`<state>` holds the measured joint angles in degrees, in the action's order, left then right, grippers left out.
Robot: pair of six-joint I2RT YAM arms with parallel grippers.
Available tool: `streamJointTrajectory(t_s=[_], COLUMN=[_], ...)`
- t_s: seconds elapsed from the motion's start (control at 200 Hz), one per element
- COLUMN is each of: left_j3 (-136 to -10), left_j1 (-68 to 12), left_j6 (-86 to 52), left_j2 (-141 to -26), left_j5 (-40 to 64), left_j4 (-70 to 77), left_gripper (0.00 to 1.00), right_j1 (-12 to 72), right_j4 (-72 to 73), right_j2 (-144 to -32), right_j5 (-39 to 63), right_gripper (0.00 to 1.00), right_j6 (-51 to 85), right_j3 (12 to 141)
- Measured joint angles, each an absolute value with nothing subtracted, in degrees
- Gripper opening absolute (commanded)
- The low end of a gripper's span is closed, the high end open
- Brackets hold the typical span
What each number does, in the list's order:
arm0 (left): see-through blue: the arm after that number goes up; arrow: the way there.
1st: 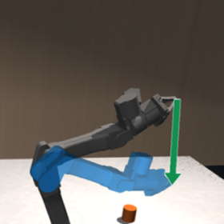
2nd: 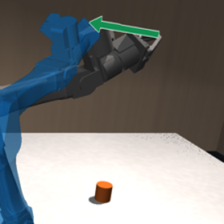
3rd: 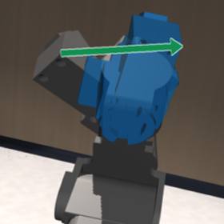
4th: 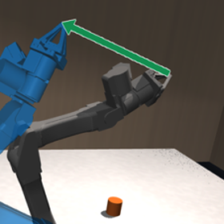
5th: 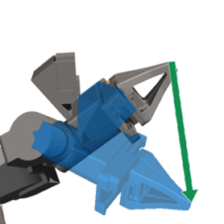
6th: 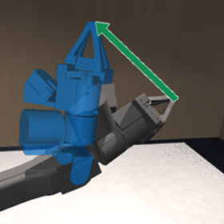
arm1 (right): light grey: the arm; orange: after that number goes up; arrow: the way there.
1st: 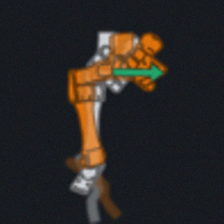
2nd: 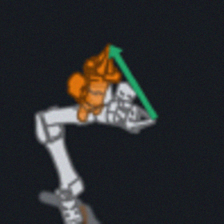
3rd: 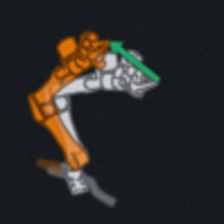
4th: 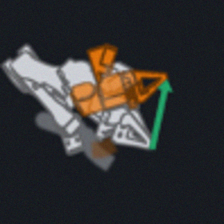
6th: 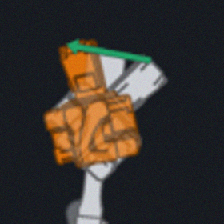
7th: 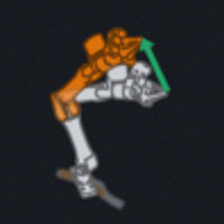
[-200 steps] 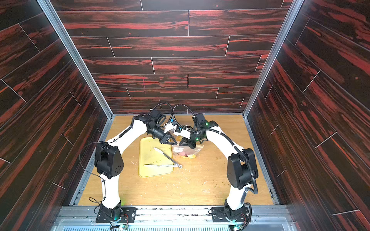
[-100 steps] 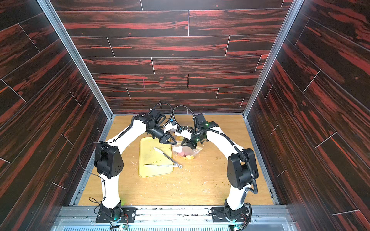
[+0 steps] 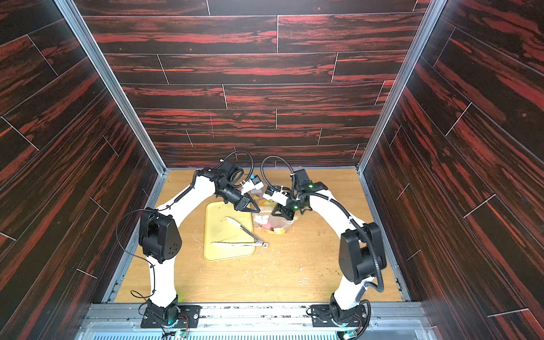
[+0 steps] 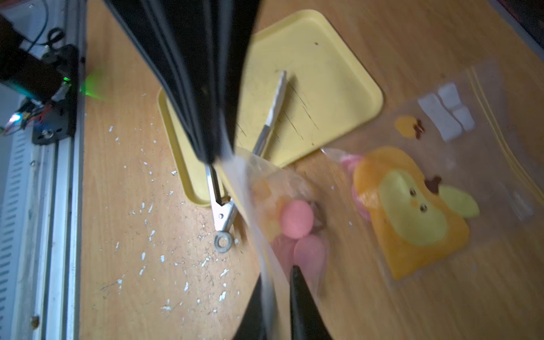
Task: Put the cookies into a resealable bag to prevent moisture
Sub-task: Close the ziploc bag at the center of the board.
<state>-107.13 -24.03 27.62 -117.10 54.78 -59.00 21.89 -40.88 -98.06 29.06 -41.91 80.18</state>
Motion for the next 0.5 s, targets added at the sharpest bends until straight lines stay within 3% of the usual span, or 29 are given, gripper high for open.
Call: streamJointTrajectory(t_s=[0.04,0.185,0.256,0.351,0.381,0.446,0.501], left_j3=[-107.2,-107.5,-107.5,-107.5,-107.5,-107.5,-107.5], left_j1=[-24.0,-24.0,-24.0,-23.9,-23.9,-23.7,-23.7], left_j6=[27.6,27.6,27.6,27.6,27.6,27.6,27.6], left_j2=[-117.1,-117.1,-117.1,-117.2,-117.2,-117.2,-117.2], left_j5=[54.7,54.7,54.7,54.4,54.4,54.4,54.4], left_j4=[-59.0,-58.7,-58.7,-59.0,-59.1,-59.1,-58.9], left_gripper=[0.0,0.0,0.0,0.0,0.0,0.0,0.0], right_j1=[21.3,20.6,20.4,19.6,19.2,18.3,17.6], right_j4=[-40.8,-40.1,-39.6,-38.7,-38.7,-38.5,-38.4], right_j2=[-97.6,-97.3,-97.3,-96.5,-96.3,-96.0,-95.8], right_j5=[29.1,29.6,30.0,29.3,29.1,28.8,29.1], right_gripper=[0.0,0.0,0.15,0.17,0.15,0.0,0.0], right_j6=[-41.5,-40.7,-40.3,-39.6,-39.5,-39.3,-38.4], right_j3=[79.9,79.8,79.2,77.2,76.7,75.9,75.6])
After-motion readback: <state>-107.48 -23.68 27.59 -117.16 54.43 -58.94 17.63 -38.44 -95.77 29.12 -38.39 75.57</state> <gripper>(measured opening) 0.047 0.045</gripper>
